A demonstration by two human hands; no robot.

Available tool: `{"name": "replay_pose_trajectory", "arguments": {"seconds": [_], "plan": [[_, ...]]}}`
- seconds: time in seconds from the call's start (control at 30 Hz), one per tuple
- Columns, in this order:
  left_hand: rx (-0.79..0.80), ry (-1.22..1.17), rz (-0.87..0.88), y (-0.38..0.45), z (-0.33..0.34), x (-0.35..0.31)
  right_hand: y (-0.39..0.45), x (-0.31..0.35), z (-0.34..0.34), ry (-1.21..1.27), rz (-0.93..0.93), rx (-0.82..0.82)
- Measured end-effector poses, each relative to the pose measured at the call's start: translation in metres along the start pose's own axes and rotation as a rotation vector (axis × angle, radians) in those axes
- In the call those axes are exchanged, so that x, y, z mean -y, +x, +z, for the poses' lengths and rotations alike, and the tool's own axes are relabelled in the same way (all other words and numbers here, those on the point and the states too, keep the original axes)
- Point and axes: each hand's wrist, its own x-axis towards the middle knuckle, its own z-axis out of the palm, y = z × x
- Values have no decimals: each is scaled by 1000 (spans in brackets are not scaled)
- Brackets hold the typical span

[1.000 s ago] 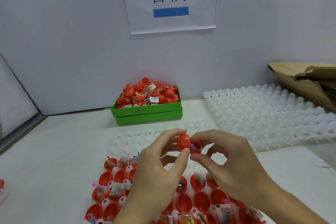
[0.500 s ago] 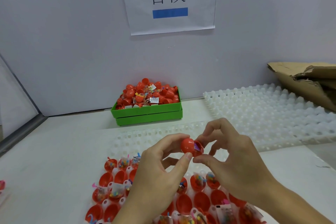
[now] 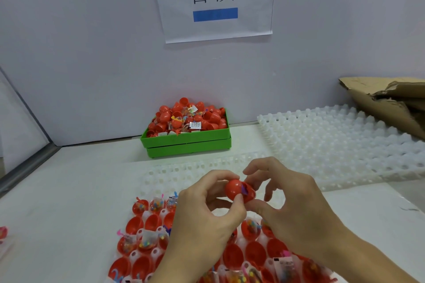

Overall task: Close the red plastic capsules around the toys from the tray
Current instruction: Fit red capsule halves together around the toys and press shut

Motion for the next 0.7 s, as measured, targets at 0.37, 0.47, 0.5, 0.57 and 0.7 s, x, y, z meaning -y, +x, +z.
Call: {"name": "replay_pose_trajectory", "arguments": {"seconds": [0.37,0.47,0.5,0.57,0.7], "plan": [[-44,180,45,-3,6,4,-5,-4,3,-80,-24,53],[-30,216,68,-3,4,4,-6,-3,3,-75,-33,59],[-17,218,73,-3,2,4,-6,-4,3,-69,-30,59],[11,208,84,-3,1,2,-5,-5,3,-49,-19,42],[64,151,93,-3,-1,-2,-2,-7,3,-23,0,6]]}}
